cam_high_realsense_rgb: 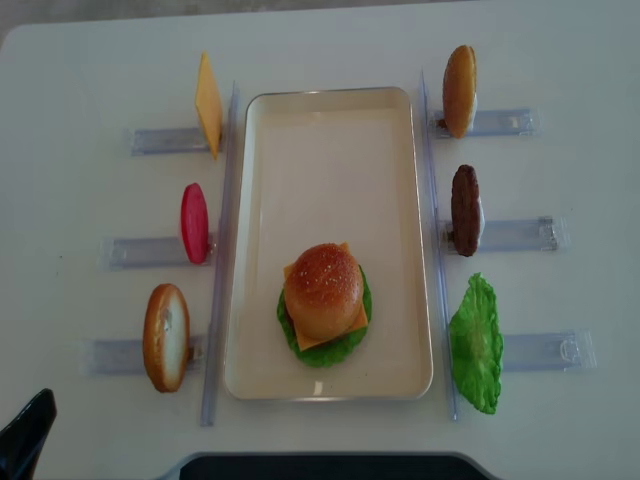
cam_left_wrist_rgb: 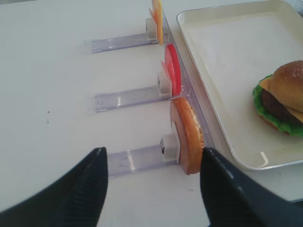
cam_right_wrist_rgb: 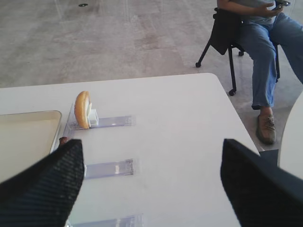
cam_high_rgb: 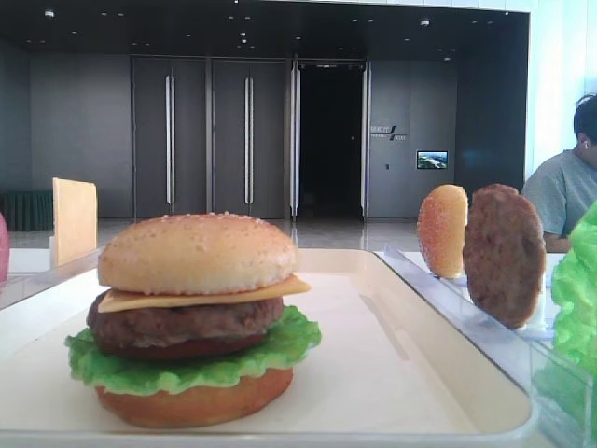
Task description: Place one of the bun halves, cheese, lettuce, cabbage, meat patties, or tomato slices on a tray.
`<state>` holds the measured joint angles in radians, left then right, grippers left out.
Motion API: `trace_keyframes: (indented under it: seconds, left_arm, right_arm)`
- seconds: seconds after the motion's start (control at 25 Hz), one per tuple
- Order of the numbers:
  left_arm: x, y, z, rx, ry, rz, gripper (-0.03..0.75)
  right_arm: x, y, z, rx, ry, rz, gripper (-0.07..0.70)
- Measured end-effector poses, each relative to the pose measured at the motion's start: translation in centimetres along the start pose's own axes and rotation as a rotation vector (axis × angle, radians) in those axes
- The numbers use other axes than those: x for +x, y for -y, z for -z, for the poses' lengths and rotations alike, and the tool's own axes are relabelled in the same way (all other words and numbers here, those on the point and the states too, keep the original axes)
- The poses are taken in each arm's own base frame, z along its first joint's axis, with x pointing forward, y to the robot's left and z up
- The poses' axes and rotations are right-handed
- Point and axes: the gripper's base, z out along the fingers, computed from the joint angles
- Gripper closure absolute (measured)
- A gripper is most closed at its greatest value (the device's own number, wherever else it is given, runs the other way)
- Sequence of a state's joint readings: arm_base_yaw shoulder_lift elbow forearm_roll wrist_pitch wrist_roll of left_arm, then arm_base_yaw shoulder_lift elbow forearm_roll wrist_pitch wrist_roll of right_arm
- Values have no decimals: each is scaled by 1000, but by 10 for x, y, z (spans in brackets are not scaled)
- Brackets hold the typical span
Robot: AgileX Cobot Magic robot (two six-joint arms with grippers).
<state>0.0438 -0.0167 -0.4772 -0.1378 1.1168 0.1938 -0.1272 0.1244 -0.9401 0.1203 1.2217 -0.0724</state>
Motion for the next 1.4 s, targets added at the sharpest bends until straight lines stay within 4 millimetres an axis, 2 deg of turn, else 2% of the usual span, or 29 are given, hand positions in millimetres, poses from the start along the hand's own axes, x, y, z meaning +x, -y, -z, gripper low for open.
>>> trace_keyframes:
  seconds: [0.12, 0.28, 0.6, 0.88, 1.4]
  left_arm:
    - [0, 0, 0, 0, 0, 0, 244]
    - [0, 0, 0, 0, 0, 0, 244]
    - [0, 0, 0, 0, 0, 0, 244]
    - [0, 0, 0, 0, 0, 0, 244]
    - [0, 0, 0, 0, 0, 0, 244]
  right_arm:
    - [17, 1, -2, 9, -4, 1, 44]
    - [40, 3, -15, 23, -48, -14, 44]
    - [74, 9, -52, 51, -193, -35, 44]
    - [88, 11, -70, 58, -224, -38, 44]
    - [90, 15, -72, 102, -230, -60, 44]
